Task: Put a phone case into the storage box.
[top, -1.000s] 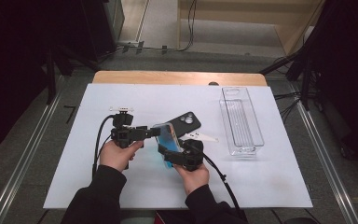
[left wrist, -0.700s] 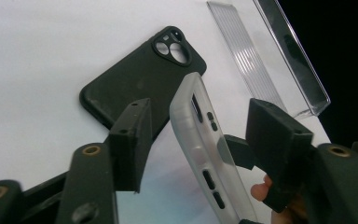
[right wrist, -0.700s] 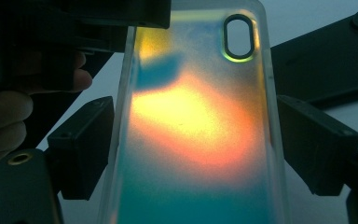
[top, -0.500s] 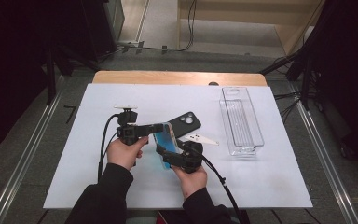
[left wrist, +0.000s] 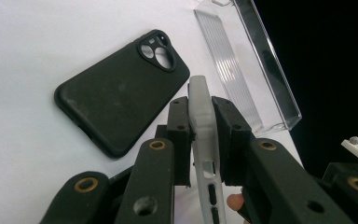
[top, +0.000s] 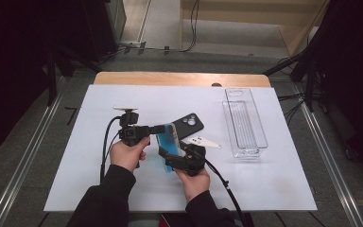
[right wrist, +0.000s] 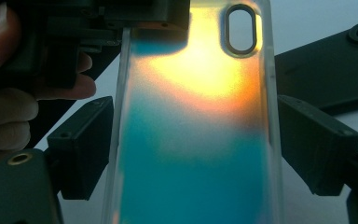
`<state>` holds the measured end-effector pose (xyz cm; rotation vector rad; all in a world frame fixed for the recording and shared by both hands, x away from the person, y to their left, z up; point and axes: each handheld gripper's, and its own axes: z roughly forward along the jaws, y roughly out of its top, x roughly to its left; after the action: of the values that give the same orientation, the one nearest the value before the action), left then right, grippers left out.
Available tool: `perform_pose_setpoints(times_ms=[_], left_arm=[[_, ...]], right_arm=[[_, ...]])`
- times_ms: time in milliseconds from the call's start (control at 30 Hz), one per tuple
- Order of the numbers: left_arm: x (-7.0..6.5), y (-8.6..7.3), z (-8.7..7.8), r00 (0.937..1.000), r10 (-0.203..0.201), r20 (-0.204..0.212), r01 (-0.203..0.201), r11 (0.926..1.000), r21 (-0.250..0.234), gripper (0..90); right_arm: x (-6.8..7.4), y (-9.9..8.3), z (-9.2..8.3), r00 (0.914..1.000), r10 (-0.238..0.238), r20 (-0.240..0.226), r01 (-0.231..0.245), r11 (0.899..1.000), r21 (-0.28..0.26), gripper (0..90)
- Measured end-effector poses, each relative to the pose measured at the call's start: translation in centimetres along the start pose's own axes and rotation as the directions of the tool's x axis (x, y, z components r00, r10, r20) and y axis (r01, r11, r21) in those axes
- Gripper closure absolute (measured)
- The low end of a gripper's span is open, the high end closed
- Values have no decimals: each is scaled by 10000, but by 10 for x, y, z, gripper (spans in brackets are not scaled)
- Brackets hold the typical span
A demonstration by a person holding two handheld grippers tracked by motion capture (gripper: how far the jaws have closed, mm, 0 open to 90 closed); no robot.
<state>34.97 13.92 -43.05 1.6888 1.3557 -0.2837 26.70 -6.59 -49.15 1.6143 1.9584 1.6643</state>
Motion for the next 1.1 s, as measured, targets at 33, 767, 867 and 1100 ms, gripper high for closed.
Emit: perform_pose_setpoints(times_ms=[33, 767, 867, 1100], left_arm=[[1, 0, 0, 9999, -86, 96, 86, 10000, -42, 797], [-12, 4, -16, 9980, 634, 71, -628, 9956, -695, 809], [-14, 4, -19, 9955, 939, -146, -948, 9920, -835, 809], [-13, 4, -24, 9903, 1337, -381, -1372, 9838, -1154, 808]], right_arm=[[0, 0, 0, 10000, -19, 14, 19, 10000, 2, 142], [-9, 17, -5, 9864, -1517, -637, 1595, 9768, 1431, 0], [-13, 20, -6, 9830, -1583, -930, 1736, 9664, 1897, 0], [-22, 25, -12, 9777, -1749, -1163, 1993, 9475, 2501, 0]])
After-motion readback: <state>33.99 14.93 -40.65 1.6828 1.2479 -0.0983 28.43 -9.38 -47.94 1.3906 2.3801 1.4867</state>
